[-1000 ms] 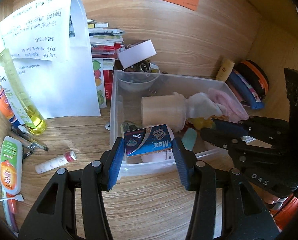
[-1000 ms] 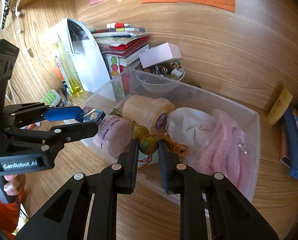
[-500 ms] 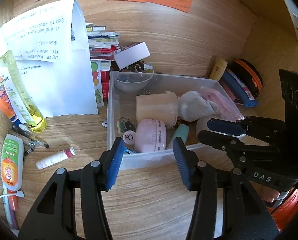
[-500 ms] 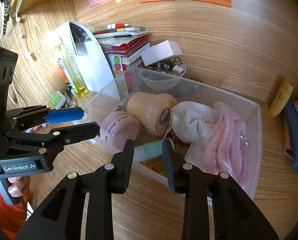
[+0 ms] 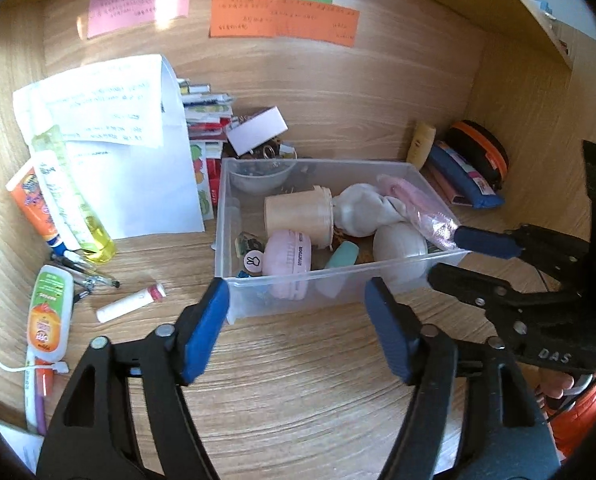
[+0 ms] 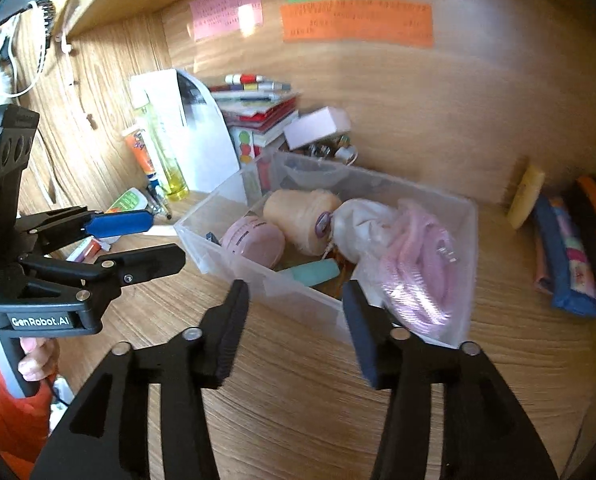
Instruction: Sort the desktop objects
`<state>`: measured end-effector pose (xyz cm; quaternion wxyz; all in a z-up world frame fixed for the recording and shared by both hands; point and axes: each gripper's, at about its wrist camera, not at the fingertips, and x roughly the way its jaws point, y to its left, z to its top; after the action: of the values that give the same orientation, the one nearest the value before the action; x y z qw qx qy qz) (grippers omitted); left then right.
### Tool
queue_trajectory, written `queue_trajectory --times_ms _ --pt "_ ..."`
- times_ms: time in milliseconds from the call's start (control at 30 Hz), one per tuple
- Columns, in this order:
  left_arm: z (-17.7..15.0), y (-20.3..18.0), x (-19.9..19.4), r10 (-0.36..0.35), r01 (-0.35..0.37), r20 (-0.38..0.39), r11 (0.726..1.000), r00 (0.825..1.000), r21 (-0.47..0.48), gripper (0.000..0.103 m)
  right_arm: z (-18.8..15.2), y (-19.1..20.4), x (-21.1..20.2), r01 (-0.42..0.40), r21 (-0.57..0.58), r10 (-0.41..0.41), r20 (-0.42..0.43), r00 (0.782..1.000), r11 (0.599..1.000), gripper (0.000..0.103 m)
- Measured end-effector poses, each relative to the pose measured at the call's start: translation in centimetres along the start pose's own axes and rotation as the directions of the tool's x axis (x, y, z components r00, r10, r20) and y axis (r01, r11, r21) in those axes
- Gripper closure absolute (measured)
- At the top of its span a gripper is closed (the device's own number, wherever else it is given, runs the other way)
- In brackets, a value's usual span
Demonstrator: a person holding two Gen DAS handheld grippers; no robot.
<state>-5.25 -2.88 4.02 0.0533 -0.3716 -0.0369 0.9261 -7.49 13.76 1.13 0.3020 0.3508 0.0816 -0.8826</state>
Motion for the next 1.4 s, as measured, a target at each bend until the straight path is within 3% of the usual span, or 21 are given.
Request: queue_trajectory --times_ms 233,367,567,1400 --pt "-0.8 -0.4 -0.7 0.095 -0.094 0.01 0.995 0.995 -0.017 0.029 -0.9 0.7 -2.7 0.071 0.001 -0.071 0.081 0.994 0.997 0.033" --pt "-1.4 -0.8 -0.6 0.161 -0.161 0.015 0.987 0.987 -0.026 0.029 -1.5 0.6 -3.0 0.115 0.005 -0.115 0.089 0.989 0.993 0.032" --pt "-1.9 -1.3 -0.5 0.205 -0.204 0.039 0.978 0.978 -0.036 0.028 -2.3 0.0 -3.0 0.139 0.018 -0.14 0.079 0.987 0.99 0.029" --pt "-1.5 -2.5 0.8 0.182 -0.181 0.026 0.983 0.983 -0.034 0.028 -2.8 -1.3 -2.8 0.137 0.048 -0.139 0.055 0.989 0.989 0.025"
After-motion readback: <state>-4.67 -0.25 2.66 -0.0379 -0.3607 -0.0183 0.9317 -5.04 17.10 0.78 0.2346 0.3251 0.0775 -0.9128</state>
